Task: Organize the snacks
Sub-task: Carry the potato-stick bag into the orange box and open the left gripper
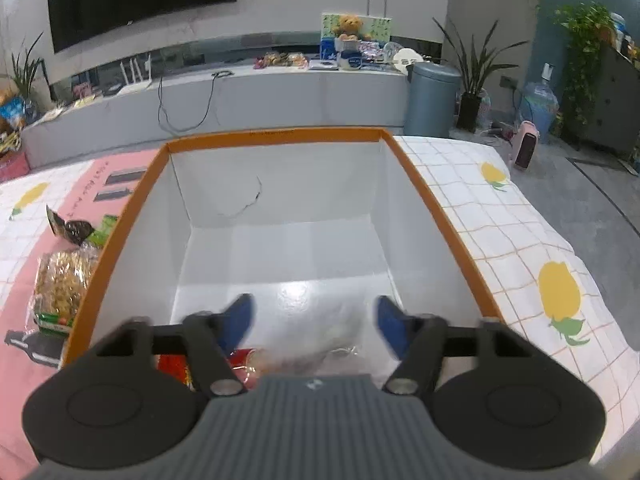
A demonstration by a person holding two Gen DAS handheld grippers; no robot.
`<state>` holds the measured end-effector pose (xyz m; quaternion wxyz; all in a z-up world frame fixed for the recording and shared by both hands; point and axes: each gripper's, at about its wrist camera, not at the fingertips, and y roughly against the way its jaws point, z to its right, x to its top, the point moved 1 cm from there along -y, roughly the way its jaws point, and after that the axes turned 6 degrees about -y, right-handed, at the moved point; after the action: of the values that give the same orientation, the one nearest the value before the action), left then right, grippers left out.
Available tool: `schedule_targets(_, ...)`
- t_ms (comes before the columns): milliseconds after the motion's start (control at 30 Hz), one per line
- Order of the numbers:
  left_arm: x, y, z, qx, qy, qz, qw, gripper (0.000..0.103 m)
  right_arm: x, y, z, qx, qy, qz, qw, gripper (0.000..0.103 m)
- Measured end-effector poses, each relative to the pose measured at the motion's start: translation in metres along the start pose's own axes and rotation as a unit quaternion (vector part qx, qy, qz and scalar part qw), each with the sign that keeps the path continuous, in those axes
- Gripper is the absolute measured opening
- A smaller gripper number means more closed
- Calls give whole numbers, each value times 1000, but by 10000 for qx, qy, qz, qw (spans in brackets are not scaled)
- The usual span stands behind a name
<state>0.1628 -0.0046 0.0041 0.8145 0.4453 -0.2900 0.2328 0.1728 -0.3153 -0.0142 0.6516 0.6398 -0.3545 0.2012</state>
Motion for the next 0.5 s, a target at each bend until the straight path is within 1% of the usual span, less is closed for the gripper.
schedule_targets(33, -1, 1, 1, 35, -62, 3, 10000, 57, 0, 3, 2, -10, -65, 38, 10000, 90)
schedule_targets(167, -5, 6, 7, 131, -203, 3, 9997, 57, -1, 12, 9, 108, -404, 64, 9991, 90)
schedule_targets(300, -7, 13, 15, 137, -261, 13, 9996, 57, 0, 28, 15, 272, -812, 234, 9961, 90)
schedule_targets(400, -7, 14, 29, 115, -353, 12, 9993, 57, 4, 42, 16, 413, -940, 436, 9938, 90)
schedule_targets(500, -9, 10, 45, 89, -475, -51, 9988, 57, 6, 52, 16, 480, -931, 600, 9927, 90)
